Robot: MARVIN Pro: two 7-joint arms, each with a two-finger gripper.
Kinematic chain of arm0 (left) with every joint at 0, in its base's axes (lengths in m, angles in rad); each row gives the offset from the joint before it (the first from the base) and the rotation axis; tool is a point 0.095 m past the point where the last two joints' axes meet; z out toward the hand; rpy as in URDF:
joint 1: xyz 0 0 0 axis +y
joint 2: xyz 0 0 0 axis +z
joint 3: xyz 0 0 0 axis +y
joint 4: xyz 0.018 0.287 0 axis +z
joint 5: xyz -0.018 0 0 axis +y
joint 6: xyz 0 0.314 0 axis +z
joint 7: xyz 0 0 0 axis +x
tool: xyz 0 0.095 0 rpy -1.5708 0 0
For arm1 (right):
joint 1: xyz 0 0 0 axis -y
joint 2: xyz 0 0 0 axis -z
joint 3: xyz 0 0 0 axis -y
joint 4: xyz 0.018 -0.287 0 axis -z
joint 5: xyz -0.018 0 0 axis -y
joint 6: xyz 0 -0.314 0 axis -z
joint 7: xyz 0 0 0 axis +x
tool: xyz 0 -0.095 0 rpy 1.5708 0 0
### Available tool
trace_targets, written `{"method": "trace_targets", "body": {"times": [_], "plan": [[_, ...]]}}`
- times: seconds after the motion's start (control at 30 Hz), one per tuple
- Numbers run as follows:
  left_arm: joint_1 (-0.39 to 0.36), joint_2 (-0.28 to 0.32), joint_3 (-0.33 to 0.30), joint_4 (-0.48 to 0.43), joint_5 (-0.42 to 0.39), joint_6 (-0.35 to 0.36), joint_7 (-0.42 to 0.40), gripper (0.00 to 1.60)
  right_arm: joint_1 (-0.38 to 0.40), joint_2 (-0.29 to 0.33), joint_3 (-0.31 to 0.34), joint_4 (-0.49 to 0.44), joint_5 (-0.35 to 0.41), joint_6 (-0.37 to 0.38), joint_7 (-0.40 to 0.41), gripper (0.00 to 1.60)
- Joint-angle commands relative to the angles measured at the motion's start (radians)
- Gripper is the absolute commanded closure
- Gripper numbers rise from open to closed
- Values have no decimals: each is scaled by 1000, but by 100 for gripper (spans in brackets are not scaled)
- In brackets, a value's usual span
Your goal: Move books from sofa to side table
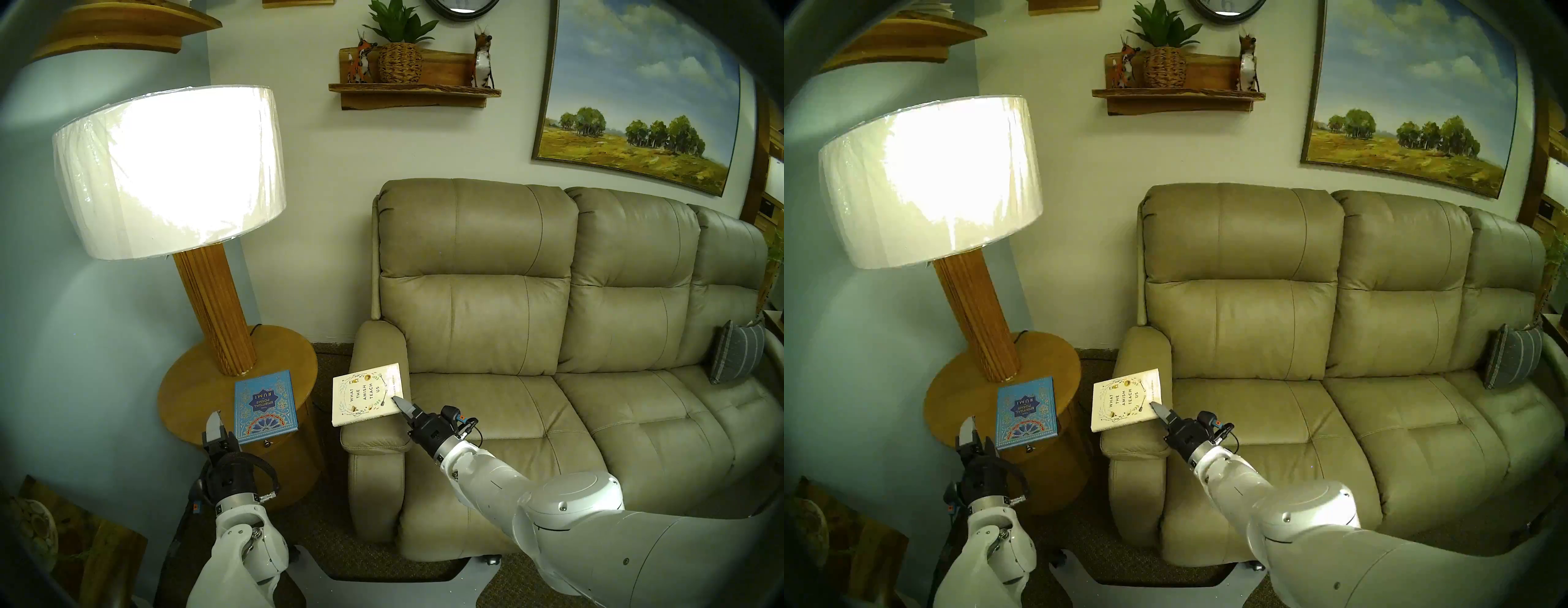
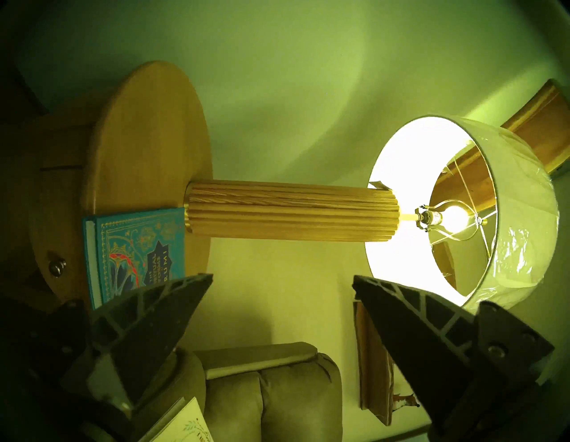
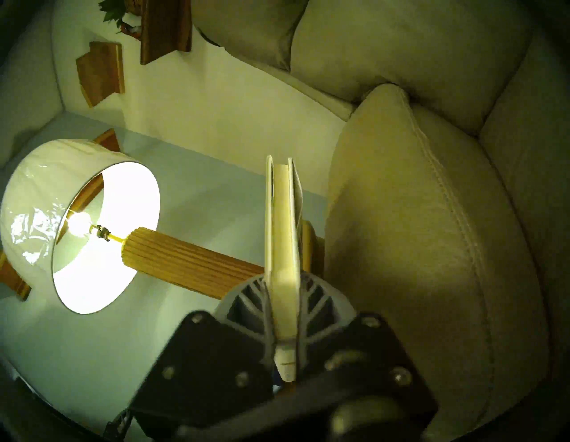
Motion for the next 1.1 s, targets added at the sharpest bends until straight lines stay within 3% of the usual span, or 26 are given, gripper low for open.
{"method": "trace_targets", "body": {"times": [0.0,0.5,0.8,1.07], "plan": [[16,2,7,-25,-5,36,-53,0,30,-44,-1,3,57,52,97,160],[-9,-38,69,44,-12,52,-89,0,31,-140,-19,5,22,108,125,160],[-55,-48,99,83,-1,59,-103,0,-4,-151,-60,6,-23,120,168,160],[-141,-63,119,139,16,48,-93,0,-34,-147,-80,6,-60,121,204,160]]}}
